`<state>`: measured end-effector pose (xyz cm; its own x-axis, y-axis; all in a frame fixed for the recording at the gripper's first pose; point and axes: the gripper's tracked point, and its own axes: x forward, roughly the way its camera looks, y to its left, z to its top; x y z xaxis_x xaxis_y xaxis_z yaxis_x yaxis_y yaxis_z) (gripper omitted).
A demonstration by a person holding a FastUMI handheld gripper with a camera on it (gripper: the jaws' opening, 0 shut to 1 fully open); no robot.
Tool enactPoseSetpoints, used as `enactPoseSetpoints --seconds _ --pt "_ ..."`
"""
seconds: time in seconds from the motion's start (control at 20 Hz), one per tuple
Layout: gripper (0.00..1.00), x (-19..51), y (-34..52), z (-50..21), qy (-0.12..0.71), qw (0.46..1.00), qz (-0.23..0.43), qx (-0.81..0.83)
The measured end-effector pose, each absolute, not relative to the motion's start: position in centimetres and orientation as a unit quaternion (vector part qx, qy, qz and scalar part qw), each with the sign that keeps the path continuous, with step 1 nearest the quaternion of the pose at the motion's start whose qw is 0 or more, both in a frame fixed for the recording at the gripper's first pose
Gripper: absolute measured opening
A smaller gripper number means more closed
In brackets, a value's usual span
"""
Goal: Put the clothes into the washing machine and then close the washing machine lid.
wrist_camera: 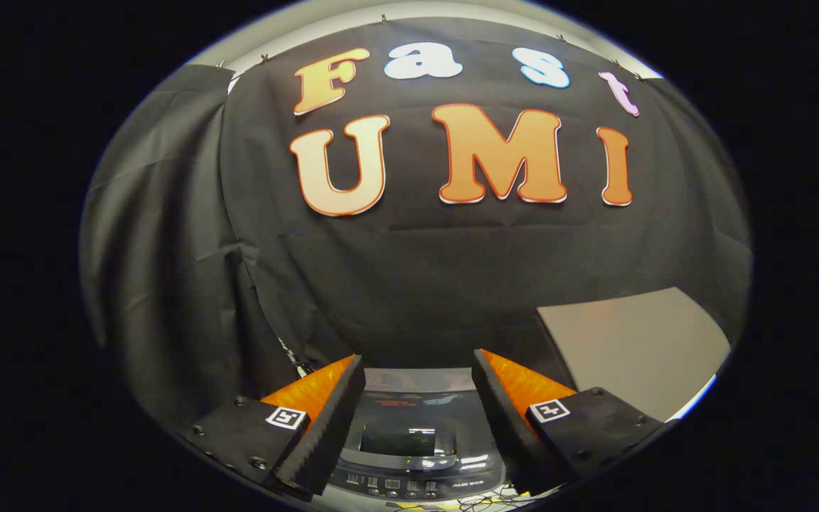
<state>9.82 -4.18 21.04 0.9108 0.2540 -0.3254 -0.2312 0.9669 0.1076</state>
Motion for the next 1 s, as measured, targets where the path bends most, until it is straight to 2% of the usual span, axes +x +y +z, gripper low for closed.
enactPoseSetpoints --seconds 0.4,0.65,1.0 --pt "0.98 6.2 -17.1 30.6 0.092 0.993 0.069 0.005" --pt "0.98 3.3 -26.5 33.5 0.056 0.998 0.035 0.015" --pt "0.98 1.9 -36.1 34.7 0.023 0.999 0.025 0.033"
